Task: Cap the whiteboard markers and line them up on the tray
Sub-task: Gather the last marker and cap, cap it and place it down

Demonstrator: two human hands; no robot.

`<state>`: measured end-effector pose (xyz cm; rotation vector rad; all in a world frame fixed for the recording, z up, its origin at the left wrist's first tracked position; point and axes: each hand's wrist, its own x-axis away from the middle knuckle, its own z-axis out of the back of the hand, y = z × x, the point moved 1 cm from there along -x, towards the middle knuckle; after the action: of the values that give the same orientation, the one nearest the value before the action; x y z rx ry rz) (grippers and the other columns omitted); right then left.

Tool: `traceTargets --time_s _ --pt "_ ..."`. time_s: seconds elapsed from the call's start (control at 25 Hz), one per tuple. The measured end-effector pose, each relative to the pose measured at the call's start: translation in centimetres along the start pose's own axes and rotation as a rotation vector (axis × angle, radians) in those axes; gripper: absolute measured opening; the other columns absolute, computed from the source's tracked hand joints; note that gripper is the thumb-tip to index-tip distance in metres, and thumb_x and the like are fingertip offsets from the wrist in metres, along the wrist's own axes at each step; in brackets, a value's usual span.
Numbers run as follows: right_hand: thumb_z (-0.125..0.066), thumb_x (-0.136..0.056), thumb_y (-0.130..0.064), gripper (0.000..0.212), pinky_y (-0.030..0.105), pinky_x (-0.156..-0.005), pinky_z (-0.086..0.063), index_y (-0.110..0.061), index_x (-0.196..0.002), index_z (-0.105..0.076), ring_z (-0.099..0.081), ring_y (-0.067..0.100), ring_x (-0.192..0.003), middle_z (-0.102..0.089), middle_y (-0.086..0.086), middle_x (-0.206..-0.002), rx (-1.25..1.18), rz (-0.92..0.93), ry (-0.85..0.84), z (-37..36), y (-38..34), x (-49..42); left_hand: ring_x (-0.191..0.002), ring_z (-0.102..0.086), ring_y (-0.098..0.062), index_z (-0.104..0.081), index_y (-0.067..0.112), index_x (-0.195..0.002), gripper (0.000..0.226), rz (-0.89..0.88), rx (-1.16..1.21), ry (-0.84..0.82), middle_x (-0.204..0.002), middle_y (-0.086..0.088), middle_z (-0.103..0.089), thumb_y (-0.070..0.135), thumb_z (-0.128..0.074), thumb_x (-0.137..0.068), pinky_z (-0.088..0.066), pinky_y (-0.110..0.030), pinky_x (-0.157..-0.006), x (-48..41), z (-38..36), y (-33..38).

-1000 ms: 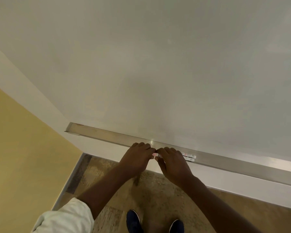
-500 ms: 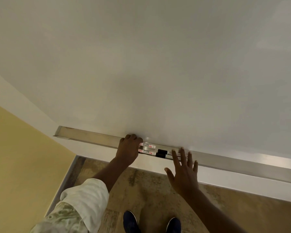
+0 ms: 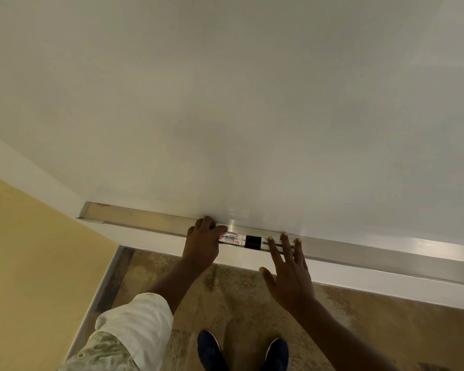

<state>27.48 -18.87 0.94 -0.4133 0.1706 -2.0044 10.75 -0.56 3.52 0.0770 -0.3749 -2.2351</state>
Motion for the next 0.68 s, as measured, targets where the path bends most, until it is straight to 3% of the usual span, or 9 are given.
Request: traceTargets --time_s 0.48,0.68 --pt "-0.051 -0.095 -0.054 0.079 0.059 -0.114 -0.032 -0.029 -0.157 -0.009 0.010 0.044 -0.149 0.008 0.013 -0.165 -0.010 0.027 0.023 0.19 -0.15 0.58 -0.102 -0.056 -0.029 -0.071 0.021 -0.113 0.024 -0.021 0.025 0.037 -0.106 -0.008 -0.058 0.017 -0.060 -0.092 -0.049 -0.044 -0.085 0.18 -0.33 -0.06" --pt "-0.039 -0.093 -0.058 0.077 0.057 -0.121 -0.017 -0.025 -0.157 -0.009 0.008 0.043 -0.149 0.007 0.016 -0.164 0.033 0.056 0.056 0.29 -0.06 0.73 -0.107 -0.055 -0.028 -0.066 0.025 -0.114 0.025 -0.032 -0.032 0.071 -0.111 -0.004 -0.058 0.025 -0.056 -0.091 -0.045 -0.046 -0.093 0.43 -0.36 -0.19"
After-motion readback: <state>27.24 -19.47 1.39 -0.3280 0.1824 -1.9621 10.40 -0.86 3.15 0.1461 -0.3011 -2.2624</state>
